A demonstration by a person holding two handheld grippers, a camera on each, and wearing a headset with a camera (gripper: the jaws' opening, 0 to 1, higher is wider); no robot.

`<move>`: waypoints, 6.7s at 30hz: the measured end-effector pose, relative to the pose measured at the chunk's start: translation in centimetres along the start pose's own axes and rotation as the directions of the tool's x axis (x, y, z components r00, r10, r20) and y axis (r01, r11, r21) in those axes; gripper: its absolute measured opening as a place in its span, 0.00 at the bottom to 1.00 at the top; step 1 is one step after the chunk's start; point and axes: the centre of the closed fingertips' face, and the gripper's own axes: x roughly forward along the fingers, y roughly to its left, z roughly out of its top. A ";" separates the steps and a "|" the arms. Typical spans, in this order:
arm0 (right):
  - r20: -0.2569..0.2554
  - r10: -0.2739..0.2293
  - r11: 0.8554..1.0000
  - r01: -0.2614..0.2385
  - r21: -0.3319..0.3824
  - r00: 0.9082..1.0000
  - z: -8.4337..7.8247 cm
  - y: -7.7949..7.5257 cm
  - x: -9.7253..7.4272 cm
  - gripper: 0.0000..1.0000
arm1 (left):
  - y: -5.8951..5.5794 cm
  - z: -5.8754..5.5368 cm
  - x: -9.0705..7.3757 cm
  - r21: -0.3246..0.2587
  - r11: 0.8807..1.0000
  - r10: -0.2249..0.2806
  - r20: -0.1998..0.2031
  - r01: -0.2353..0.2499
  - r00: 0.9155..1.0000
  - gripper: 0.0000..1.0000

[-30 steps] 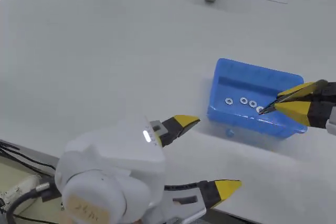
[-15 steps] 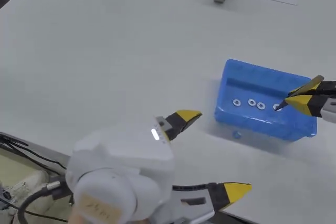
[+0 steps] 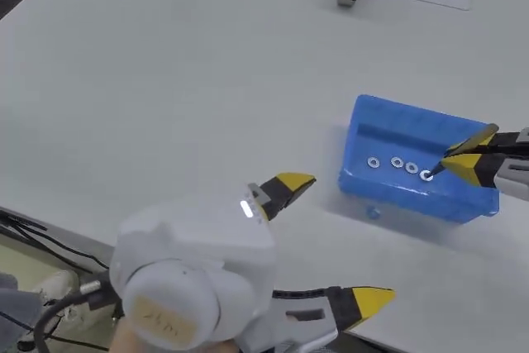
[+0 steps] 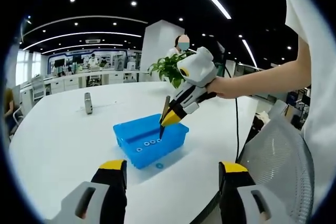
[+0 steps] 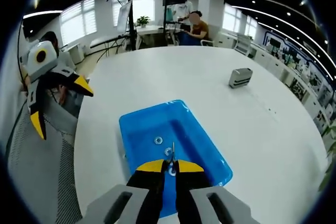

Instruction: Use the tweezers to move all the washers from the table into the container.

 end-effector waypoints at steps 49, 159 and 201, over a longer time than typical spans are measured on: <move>-0.032 0.107 0.988 -0.110 -0.110 0.994 0.2 8.1 3.1 0.04 | 0.0 -0.6 0.1 0.004 1.000 -0.003 -0.025 0.003 1.000 0.70; -0.138 0.172 0.957 -0.199 -0.211 0.975 -4.3 10.8 1.6 0.02 | 0.1 -0.7 0.2 0.029 1.000 0.001 -0.037 0.000 0.999 0.69; 0.111 0.174 0.979 -0.160 -0.126 0.979 -5.1 10.2 -0.1 0.24 | 2.5 3.2 -2.2 -0.127 0.954 0.288 0.140 -0.271 0.947 0.81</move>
